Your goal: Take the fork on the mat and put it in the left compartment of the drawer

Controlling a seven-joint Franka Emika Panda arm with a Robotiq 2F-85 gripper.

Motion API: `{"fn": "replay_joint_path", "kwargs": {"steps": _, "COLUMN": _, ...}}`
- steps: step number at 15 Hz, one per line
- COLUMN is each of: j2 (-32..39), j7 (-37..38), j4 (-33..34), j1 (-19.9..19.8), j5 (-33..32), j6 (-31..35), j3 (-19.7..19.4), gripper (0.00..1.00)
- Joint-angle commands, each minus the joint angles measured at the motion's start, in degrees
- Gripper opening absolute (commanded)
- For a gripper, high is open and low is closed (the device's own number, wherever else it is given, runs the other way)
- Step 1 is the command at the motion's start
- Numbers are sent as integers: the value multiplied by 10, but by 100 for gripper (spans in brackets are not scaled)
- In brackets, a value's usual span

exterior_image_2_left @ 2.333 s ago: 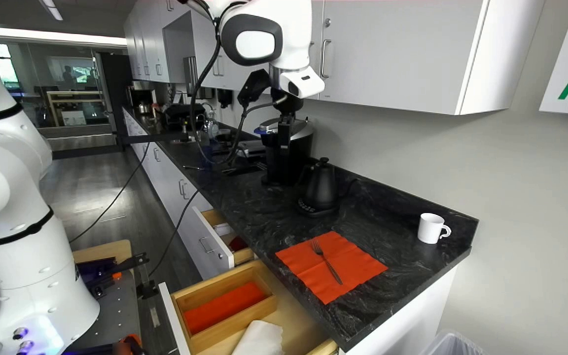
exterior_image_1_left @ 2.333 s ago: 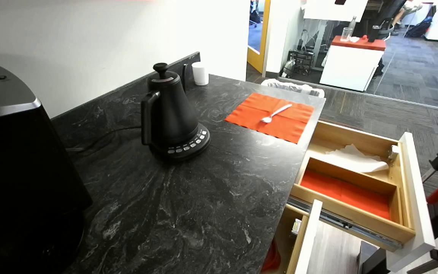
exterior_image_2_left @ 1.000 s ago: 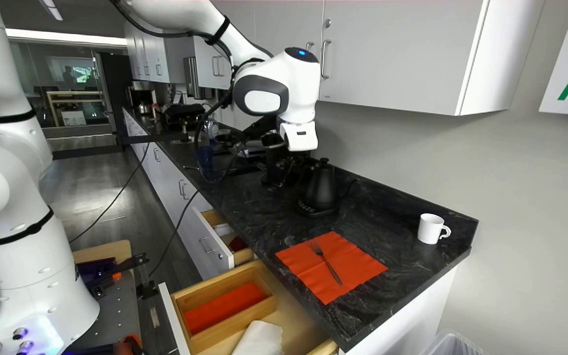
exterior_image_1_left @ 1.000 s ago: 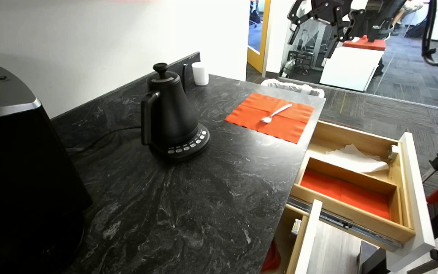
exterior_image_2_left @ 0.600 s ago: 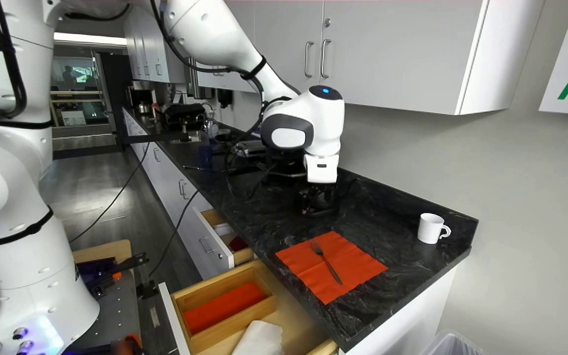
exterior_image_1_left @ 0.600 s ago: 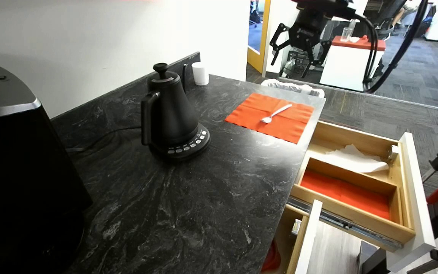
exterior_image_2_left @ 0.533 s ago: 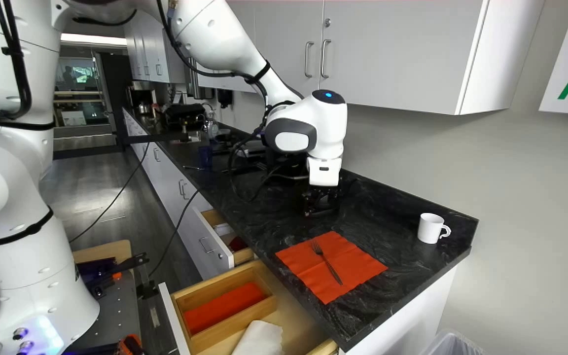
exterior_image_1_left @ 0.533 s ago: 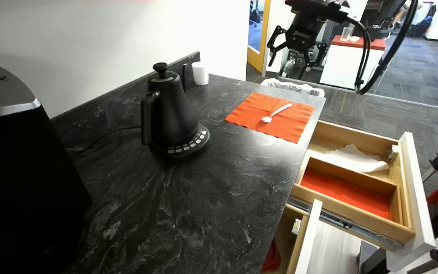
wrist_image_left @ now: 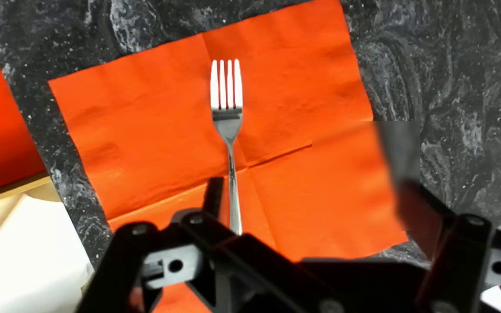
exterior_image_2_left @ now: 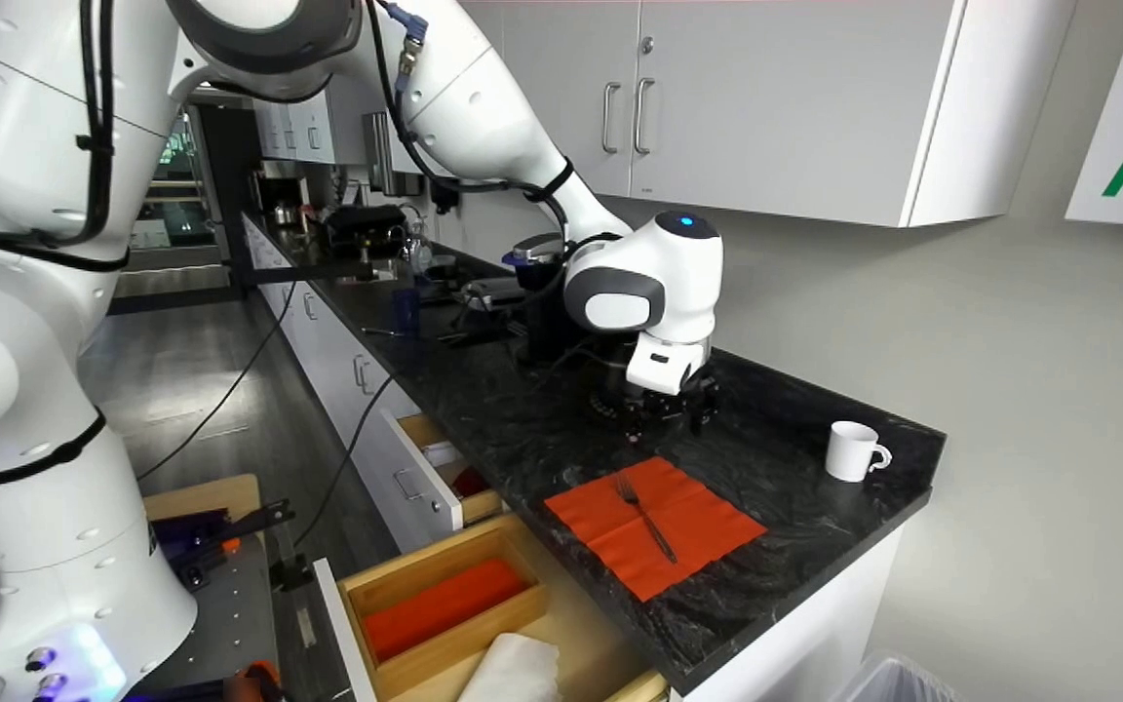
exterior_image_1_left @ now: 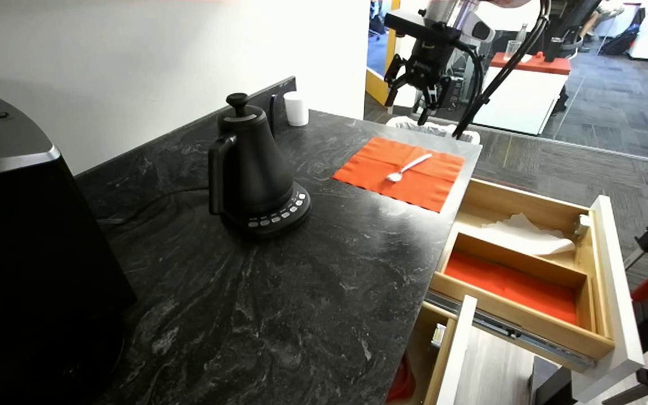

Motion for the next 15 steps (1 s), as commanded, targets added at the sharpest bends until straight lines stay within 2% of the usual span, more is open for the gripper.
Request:
{"fn": "replay_joint_path", "kwargs": {"steps": 1, "j2": 29, "j7": 100, "j4": 23, "j1": 10, "j5": -18, "j6": -8, "j3": -13, "gripper": 100}}
{"fn": "replay_joint_path", "kwargs": {"steps": 7, "j2": 55, "j7": 171, "j4": 30, "j1": 9, "j5": -32, "j6": -20, "j3": -9, "gripper": 100}}
{"fn": "replay_joint_path", "kwargs": {"steps": 15, "j2": 69, "j7": 199, "j4": 25, "j1": 1, "j5": -34, "j6": -24, "j3": -1, "gripper": 100}}
